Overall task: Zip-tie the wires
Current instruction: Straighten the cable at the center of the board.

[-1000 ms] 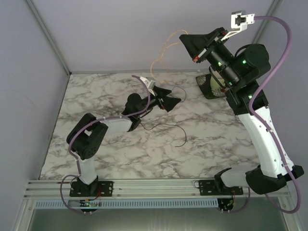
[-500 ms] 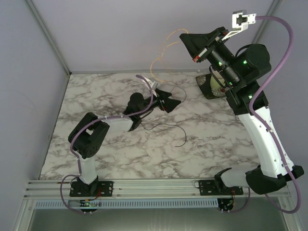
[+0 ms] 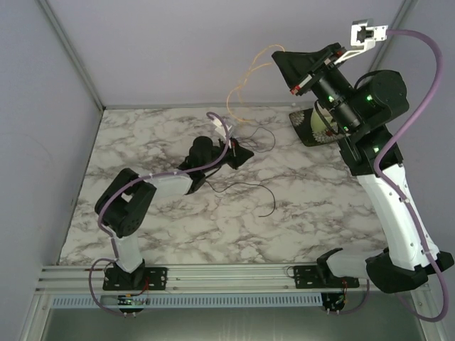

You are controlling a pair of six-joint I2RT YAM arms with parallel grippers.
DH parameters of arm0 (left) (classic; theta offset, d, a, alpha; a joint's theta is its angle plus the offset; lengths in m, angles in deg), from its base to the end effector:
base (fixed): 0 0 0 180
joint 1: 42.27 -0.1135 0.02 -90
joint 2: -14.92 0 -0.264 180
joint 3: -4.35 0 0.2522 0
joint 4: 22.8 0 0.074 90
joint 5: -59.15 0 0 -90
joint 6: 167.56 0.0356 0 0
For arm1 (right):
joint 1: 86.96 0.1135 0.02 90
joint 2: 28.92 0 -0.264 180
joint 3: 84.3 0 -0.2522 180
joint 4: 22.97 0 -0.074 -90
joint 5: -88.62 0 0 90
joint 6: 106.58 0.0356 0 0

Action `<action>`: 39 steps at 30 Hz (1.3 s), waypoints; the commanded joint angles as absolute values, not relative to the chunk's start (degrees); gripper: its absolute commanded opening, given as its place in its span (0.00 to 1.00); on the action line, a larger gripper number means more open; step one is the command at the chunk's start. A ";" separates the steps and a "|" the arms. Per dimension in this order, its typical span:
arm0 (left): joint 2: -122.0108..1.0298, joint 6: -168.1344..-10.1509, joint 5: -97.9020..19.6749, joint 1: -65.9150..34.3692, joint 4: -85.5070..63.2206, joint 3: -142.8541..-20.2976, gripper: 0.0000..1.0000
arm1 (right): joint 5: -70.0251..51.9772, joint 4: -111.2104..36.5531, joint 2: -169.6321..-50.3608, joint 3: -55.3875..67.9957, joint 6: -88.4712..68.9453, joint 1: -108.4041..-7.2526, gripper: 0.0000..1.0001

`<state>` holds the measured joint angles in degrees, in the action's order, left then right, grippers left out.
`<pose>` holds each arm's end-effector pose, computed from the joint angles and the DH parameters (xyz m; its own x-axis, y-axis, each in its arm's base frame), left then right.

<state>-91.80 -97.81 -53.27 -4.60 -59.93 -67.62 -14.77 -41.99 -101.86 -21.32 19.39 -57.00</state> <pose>0.3162 -0.2613 0.2270 -0.2691 -0.1965 -0.9429 0.8244 0.4592 -0.3310 0.1883 0.1181 0.5873 -0.0951 0.6047 -0.7908 -0.7558 0.4731 0.4527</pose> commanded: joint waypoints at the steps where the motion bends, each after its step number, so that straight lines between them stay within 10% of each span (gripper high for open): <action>1: -84.77 -93.64 -53.55 -6.52 -53.94 -67.26 0.00 | -10.95 -45.20 -99.21 -19.81 16.02 -58.13 0.00; 17: -53.66 -78.31 -32.34 -17.25 2.86 -67.62 0.00 | 4.46 -73.12 -98.99 -7.02 -2.23 -60.09 0.00; 39: -64.01 -73.26 -18.17 -30.07 25.45 -71.02 0.00 | 13.60 -78.00 -112.42 2.40 6.51 -52.68 0.00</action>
